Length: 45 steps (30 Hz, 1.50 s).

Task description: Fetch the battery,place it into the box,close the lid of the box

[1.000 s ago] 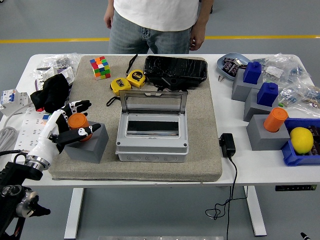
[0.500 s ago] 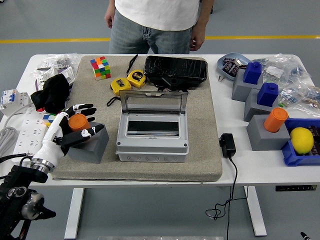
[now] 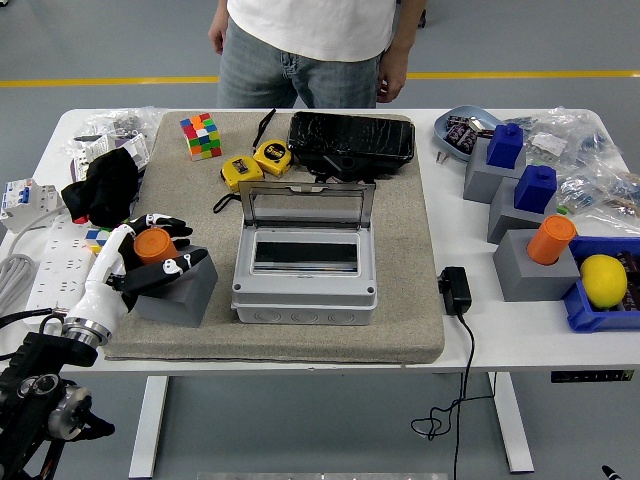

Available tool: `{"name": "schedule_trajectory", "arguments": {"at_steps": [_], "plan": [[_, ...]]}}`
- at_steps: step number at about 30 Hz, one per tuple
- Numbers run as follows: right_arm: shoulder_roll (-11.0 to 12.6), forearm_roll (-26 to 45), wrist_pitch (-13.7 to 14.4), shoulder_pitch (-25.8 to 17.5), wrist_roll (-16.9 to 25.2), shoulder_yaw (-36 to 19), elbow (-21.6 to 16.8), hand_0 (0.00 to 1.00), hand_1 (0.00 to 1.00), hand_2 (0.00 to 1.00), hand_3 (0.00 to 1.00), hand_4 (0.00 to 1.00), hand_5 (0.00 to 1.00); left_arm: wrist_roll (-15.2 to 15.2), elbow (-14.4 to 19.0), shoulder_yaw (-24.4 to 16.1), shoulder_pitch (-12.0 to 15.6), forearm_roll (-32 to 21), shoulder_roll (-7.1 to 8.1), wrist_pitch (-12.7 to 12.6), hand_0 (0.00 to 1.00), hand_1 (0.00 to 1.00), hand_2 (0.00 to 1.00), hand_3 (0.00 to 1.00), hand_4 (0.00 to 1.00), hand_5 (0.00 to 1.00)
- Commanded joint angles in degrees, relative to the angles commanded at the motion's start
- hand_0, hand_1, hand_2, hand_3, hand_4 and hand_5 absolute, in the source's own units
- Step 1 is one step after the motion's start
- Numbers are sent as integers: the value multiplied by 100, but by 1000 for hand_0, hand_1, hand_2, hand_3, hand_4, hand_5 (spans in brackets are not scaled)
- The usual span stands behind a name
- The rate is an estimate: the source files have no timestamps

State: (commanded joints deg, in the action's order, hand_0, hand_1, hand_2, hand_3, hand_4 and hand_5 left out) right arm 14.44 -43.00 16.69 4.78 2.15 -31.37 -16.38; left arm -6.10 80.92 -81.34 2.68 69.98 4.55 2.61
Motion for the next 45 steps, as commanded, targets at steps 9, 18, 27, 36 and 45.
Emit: {"name": "schedule_trajectory", "arguments": {"at_steps": [9, 18, 27, 36, 45], "plan": [[-1, -13, -2, 4, -3, -33, 5, 821, 806, 767, 766, 998, 998, -57, 14, 58, -30, -4, 0, -297, 183, 236, 220, 191, 998, 2], [2, -34, -3, 20, -4, -81, 6, 821, 806, 766, 766, 998, 998, -110, 33, 106, -67, 138, -11, -724, 116, 128, 143, 133, 998, 2], [-3, -50, -8, 23, -9, -121, 8, 821, 806, 766, 767, 998, 998, -332, -48, 112, -104, -301, -19, -1082, 61, 24, 63, 41, 998, 2], [1, -65, -11, 32, -12, -140, 10, 820, 806, 766, 766, 998, 998, -417, -21, 110, -120, -422, -26, -1246, 44, 2, 50, 27, 998, 2], [1, -71, -18, 38, -16, -146, 11, 820, 806, 766, 766, 998, 998, -420, 112, 151, -159, -450, -25, -1268, 48, 5, 46, 26, 998, 2]]}}
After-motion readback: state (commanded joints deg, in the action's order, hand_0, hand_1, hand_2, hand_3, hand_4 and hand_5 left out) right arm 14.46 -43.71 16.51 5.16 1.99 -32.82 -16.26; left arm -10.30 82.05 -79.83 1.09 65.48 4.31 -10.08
